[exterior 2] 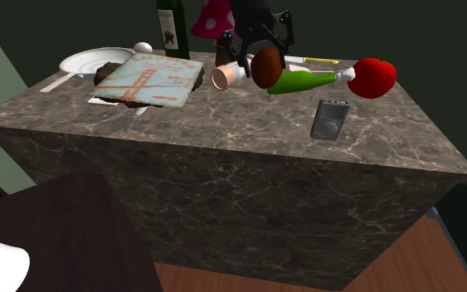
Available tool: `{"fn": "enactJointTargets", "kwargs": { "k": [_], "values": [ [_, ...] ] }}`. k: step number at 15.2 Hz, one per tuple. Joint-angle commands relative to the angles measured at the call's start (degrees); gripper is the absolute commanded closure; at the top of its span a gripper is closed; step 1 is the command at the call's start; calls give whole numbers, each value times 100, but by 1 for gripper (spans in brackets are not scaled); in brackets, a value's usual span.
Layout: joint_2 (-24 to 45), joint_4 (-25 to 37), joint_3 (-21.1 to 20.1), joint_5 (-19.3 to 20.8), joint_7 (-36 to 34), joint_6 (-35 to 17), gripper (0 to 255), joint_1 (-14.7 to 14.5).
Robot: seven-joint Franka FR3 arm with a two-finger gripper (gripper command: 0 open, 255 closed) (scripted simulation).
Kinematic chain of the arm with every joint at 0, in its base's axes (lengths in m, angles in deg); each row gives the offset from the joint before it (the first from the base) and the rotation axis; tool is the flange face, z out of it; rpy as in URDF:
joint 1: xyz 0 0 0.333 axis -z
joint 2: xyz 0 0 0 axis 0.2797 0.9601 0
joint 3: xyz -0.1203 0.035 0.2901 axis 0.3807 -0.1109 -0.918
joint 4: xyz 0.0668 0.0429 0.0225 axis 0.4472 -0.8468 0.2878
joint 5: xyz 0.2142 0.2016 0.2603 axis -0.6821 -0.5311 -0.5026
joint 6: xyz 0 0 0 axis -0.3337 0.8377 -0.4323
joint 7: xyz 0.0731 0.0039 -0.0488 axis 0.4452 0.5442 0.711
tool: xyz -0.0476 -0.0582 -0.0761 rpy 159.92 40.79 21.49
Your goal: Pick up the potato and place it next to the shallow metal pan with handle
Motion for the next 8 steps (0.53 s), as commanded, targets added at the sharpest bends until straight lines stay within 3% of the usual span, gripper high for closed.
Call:
{"fn": "enactJointTargets", "kwargs": {
  "k": [1,8],
  "values": [
    [-22,121,-4,-28,49,138,255,1],
    [-102,546,-21,-107,195,627,255,-7]
  ]
}}
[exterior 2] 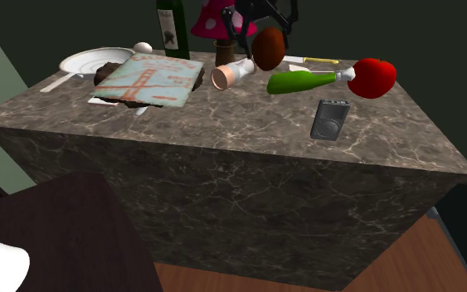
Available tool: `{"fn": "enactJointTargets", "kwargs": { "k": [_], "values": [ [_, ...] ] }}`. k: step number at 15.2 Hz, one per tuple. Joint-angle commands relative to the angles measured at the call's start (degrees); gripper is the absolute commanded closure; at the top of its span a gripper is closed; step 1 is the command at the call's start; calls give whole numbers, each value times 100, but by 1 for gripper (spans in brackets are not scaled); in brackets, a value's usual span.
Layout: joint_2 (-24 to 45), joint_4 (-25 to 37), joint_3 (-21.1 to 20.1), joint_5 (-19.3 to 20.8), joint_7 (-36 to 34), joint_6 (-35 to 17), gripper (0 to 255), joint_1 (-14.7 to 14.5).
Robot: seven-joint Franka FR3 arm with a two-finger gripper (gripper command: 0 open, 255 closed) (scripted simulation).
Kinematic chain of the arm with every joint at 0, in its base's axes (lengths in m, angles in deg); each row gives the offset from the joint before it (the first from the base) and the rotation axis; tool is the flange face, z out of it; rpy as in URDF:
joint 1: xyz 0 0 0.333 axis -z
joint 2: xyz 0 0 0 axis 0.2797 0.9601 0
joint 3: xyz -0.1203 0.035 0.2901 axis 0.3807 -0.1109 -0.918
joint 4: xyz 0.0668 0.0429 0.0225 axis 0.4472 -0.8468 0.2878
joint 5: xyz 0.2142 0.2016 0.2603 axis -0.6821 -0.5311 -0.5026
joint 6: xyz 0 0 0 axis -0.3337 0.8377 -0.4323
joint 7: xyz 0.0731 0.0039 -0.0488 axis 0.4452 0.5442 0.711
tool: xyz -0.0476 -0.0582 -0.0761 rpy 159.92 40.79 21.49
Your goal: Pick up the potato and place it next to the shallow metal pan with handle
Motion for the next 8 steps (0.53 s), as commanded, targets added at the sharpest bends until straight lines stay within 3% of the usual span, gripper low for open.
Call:
{"fn": "enactJointTargets", "kwargs": {
  "k": [1,8],
  "values": [
    [6,112,-5,-14,27,105,255,-4],
    [-1309,-1501,-241,50,-578,-42,255,-276]
  ]
}}
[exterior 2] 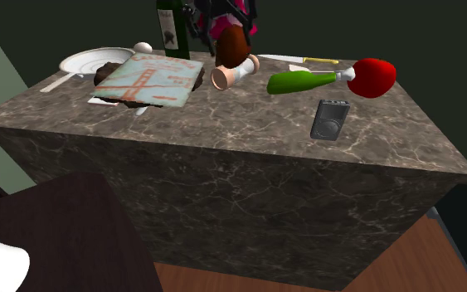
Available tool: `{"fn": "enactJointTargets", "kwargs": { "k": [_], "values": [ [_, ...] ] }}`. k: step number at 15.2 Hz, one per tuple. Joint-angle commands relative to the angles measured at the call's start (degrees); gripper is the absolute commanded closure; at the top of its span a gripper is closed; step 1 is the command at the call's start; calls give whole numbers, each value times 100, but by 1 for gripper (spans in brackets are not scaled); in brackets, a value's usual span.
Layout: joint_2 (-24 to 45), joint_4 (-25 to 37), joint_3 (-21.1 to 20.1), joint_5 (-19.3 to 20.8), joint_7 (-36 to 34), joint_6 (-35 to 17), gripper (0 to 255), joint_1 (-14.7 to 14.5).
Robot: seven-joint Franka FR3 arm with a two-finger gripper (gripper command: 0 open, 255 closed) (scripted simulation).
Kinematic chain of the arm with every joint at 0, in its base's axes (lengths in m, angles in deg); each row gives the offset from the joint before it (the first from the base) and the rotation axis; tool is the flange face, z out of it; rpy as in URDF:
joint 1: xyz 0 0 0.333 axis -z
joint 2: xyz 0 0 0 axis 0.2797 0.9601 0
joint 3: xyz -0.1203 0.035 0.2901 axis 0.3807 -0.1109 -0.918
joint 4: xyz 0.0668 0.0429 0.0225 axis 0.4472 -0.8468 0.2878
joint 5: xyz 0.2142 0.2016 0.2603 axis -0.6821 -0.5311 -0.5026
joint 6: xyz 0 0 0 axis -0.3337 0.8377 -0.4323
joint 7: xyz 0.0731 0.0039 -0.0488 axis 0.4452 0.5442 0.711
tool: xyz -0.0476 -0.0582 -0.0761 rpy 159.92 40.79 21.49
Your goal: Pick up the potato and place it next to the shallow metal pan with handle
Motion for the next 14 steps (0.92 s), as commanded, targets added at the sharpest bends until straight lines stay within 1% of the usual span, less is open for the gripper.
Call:
{"fn": "enactJointTargets", "kwargs": {
  "k": [1,7,14],
  "values": [
    [-380,-390,-88,-6,-178,36,255,-87],
    [-1383,-1413,-387,-108,-673,151,255,-350],
    [-2446,-2302,-822,-404,-1246,480,255,-735]
  ]
}}
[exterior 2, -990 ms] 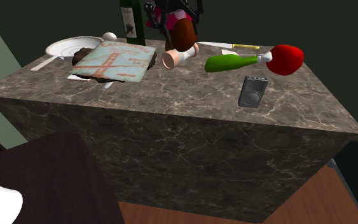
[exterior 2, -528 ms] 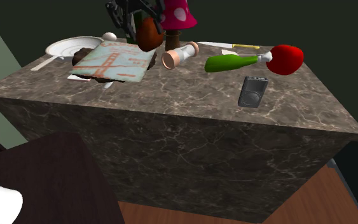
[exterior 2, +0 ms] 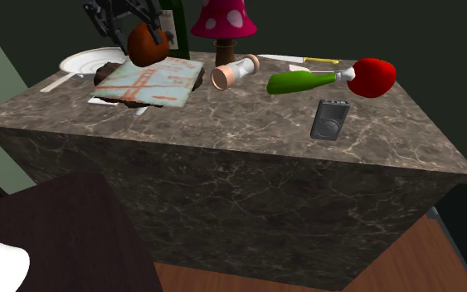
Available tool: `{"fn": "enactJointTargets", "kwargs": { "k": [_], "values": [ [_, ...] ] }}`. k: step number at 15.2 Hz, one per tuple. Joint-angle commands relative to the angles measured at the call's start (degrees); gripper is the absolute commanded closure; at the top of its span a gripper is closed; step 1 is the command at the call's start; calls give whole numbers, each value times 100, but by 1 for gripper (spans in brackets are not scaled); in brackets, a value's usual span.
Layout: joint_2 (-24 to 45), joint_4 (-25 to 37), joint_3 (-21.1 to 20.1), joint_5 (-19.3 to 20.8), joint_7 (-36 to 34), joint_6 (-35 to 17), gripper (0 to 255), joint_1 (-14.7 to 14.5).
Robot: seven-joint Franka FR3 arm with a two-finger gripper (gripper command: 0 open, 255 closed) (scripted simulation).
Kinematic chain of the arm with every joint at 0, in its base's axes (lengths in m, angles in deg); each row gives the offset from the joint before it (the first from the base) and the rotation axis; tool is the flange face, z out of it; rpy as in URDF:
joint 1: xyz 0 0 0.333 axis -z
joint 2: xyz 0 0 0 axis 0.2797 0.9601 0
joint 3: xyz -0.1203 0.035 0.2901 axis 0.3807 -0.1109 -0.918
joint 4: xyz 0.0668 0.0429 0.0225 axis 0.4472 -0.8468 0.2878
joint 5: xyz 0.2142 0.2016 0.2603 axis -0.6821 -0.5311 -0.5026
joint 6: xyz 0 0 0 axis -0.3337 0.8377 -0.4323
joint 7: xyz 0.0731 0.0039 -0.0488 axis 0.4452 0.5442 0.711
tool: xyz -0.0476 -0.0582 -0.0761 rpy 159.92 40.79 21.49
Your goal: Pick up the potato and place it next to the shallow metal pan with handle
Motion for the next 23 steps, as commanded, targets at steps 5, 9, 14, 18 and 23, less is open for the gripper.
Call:
{"fn": "enactJointTargets", "kwargs": {
  "k": [5,9,14,18,23],
  "values": [
    [-805,-529,-471,-372,-563,426,255,-416],
    [-1252,-750,-802,-668,-941,744,255,-716],
    [-1679,-864,-1264,-1078,-1460,1166,255,-1101],
    [-1897,-827,-1670,-1420,-1915,1498,255,-1391],
    [-1997,-766,-2097,-1752,-2389,1717,255,-1637]
  ]
}}
